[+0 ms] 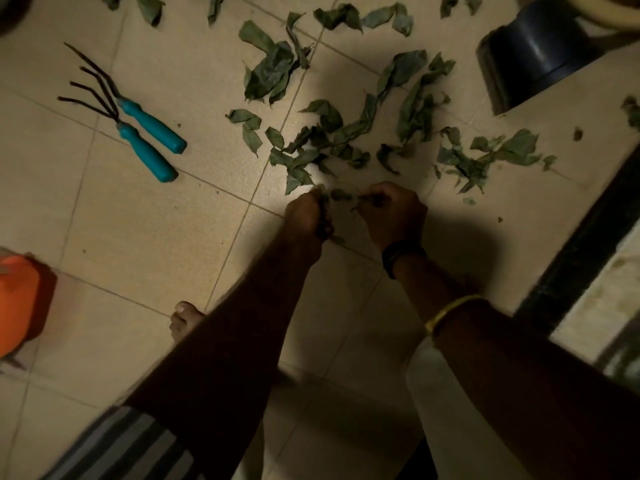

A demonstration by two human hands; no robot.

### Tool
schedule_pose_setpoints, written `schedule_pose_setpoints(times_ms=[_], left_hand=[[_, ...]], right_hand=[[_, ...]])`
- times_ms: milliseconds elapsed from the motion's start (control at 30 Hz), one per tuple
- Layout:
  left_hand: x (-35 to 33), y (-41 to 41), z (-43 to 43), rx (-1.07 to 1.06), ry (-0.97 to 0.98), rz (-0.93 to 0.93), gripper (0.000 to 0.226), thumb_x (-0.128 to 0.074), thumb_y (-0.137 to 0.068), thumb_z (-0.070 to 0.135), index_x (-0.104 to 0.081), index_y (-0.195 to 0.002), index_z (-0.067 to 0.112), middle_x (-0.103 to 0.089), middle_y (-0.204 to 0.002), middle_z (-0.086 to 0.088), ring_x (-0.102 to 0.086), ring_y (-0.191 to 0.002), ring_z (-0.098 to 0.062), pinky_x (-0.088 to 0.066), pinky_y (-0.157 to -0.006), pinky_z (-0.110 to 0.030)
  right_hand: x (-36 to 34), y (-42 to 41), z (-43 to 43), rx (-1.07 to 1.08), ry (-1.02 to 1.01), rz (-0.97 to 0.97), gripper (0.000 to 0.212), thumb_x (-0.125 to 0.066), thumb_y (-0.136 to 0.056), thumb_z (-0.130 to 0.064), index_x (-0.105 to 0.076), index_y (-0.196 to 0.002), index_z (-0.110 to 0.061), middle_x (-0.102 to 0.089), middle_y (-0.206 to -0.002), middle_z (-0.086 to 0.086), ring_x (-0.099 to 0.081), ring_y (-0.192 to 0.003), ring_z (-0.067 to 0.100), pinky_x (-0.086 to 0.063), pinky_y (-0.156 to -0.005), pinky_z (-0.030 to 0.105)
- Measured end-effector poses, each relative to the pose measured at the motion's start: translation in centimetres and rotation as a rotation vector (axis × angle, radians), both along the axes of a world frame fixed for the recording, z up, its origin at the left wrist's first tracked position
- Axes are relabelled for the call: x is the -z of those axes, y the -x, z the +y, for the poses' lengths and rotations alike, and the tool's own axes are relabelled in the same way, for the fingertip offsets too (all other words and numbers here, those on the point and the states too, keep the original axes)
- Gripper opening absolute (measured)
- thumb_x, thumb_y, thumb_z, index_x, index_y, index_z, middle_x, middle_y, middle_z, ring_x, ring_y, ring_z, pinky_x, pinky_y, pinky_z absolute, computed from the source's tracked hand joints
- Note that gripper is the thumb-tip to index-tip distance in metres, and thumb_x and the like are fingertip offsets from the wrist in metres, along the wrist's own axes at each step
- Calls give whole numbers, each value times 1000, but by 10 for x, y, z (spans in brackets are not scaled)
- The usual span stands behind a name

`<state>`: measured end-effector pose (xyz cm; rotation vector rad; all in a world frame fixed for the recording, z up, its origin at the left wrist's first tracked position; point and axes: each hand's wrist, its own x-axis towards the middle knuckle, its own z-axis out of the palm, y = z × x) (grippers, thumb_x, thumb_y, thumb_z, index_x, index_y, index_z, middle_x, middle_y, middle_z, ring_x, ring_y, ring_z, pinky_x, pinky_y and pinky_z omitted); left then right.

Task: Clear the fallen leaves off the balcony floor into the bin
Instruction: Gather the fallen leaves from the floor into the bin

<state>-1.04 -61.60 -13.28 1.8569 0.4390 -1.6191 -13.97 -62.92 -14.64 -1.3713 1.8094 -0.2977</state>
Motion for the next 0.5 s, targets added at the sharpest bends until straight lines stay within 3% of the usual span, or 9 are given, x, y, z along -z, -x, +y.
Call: schedule_pose_setpoints(times_ms=[67, 167, 233, 300, 367, 500], left_hand=[[-5, 11, -8, 80, 17, 45, 30, -51, -100, 33, -60, -83, 11, -51, -68, -4, -44, -54, -15, -33, -50, -25], [-14, 26, -21, 71, 86, 148, 48, -40, -103, 43, -62, -114, 1, -68, -95, -15, -65, -81, -24, -51, -69, -29], [-17, 31, -29, 48, 104, 165, 46, -38, -105, 39, -59, -118, 1, -67, -95, -16, -67, -81, -23, -54, -63, -28], [-17, 34, -37, 23, 107, 149, 39, -38, -105, 32, -60, -115, 2, -67, -92, -14, -67, -77, -23, -54, -60, -28], [-12, 35, -41, 12, 93, 103, 28, -40, -104, 21, -62, -101, 5, -66, -84, -12, -63, -69, -22, -50, -59, -30], [-3, 37, -43, 3, 69, 75, 25, -43, -102, 12, -54, -80, 14, -48, -58, -2, -44, -42, -12, -36, -41, -19]], right_hand=[[-16, -2, 3, 6, 55, -91, 21, -75, -81, -24, -76, -99, -12, -74, -92, 4, -68, -86, 17, -57, -76, 28], [-39, -7, 2, -33, 87, -166, 31, -67, -83, -34, -76, -106, -16, -72, -98, 0, -65, -87, 8, -49, -76, 10], [-50, -6, -3, -51, 112, -218, 33, -60, -87, -26, -74, -114, -14, -72, -105, 1, -62, -94, 3, -44, -81, 4], [-56, 0, -9, -67, 102, -280, 37, -51, -89, -21, -70, -120, -13, -73, -112, 0, -63, -101, 2, -52, -88, 16], [-53, 7, -16, -88, 60, -308, 34, -49, -89, -22, -64, -119, -14, -73, -108, -1, -68, -98, 8, -59, -82, 34], [-36, 19, -43, -125, 93, -177, 19, -59, -90, -20, -68, -105, -14, -73, -94, -2, -67, -85, 11, -59, -70, 39]])
